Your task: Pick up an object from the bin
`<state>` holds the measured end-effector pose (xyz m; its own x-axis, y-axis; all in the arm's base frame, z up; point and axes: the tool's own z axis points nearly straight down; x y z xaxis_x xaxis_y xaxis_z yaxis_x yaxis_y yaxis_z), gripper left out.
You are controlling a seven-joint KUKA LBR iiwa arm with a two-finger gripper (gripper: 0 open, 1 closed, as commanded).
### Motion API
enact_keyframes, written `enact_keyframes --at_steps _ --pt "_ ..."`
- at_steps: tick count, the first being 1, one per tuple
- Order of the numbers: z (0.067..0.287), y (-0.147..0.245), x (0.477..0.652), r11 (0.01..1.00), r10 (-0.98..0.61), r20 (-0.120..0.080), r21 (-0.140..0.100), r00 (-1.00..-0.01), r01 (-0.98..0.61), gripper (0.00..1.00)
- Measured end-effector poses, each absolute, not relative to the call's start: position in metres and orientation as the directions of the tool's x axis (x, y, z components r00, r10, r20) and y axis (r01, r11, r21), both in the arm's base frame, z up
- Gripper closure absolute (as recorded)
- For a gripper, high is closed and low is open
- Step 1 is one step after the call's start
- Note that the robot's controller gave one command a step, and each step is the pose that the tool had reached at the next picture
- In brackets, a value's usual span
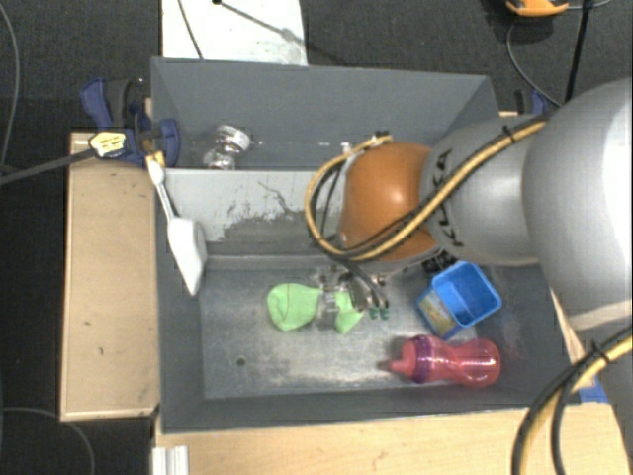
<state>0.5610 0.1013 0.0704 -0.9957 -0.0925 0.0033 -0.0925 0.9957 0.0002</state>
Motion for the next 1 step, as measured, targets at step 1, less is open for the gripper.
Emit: enact_keyframes --at_steps 1 --pt "0.0754 0.1012 0.5596 0.996 -0.092 0.004 0.000 -0.996 -0.092 1.00"
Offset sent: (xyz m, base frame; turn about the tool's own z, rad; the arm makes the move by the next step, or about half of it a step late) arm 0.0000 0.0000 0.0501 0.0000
